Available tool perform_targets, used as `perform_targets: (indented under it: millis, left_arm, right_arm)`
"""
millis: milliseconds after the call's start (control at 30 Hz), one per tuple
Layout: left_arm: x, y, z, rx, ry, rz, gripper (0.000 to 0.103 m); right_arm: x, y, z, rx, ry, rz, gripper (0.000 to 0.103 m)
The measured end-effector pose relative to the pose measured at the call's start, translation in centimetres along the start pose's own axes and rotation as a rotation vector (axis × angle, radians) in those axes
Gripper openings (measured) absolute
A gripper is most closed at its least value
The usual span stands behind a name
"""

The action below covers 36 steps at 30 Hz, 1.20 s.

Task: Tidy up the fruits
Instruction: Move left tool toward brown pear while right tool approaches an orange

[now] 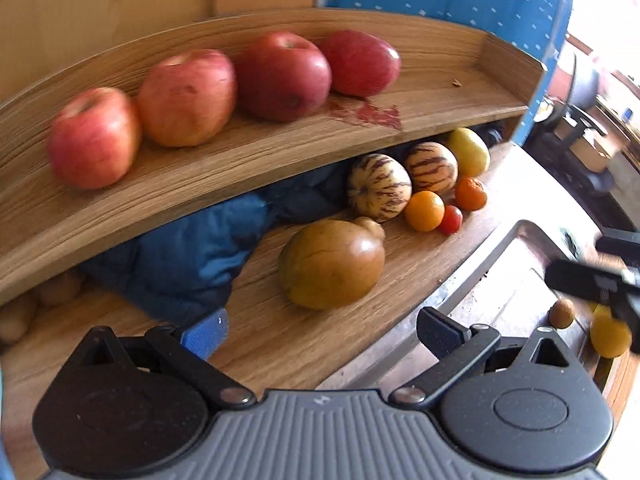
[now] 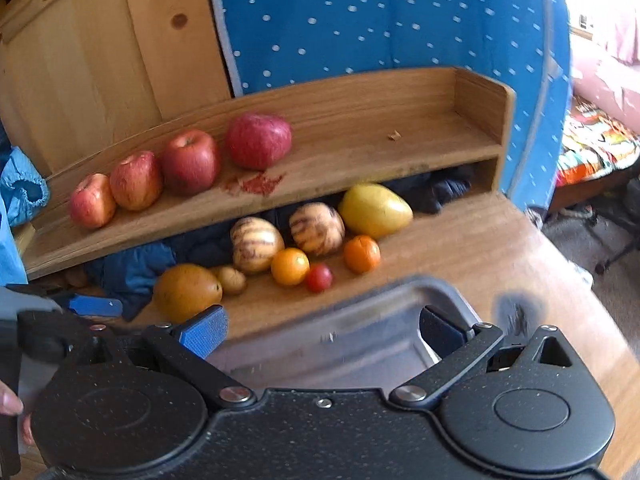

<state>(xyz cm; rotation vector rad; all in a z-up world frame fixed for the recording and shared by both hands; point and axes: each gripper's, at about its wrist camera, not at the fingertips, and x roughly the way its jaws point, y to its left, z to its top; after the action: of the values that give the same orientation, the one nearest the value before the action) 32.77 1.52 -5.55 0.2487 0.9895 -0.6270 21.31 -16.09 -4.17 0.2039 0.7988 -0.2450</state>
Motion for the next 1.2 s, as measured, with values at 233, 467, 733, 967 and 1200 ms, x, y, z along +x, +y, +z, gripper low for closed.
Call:
perform_targets:
  millis: [233,467,733,967,1200]
  left_arm:
    - [1.2,-0.2,0.7,0.053,-0.028,-0.041,0.102]
    - [2.2,-0.2,0.8,0.081,-0.045,-0.034,0.091]
    - [3.4,0.2,1.3,0.079,-0.049,-0.048,0.079]
    - [4.0,1.1,1.4,0.052,-0.054,-0.077,0.076]
    - [4.0,1.1,1.5,0.051,-0.063,-0.096,0.072]
  right_arm:
    - [3.3,1.6,2.2,-0.117,0.008,-0.026,0.088]
    - [5.9,3.2,3.0,-0.203,0.055,-0.017,0.075]
    - [8.7,4.9,3.8,-0.309,0.121,-0.03,0.058]
    - [10.4,5.9,3.8,-0.367,0.163,-0.039,0.047]
    - [11.3,6.2,3.8,-0.385,0.188,-0.047,0.041]
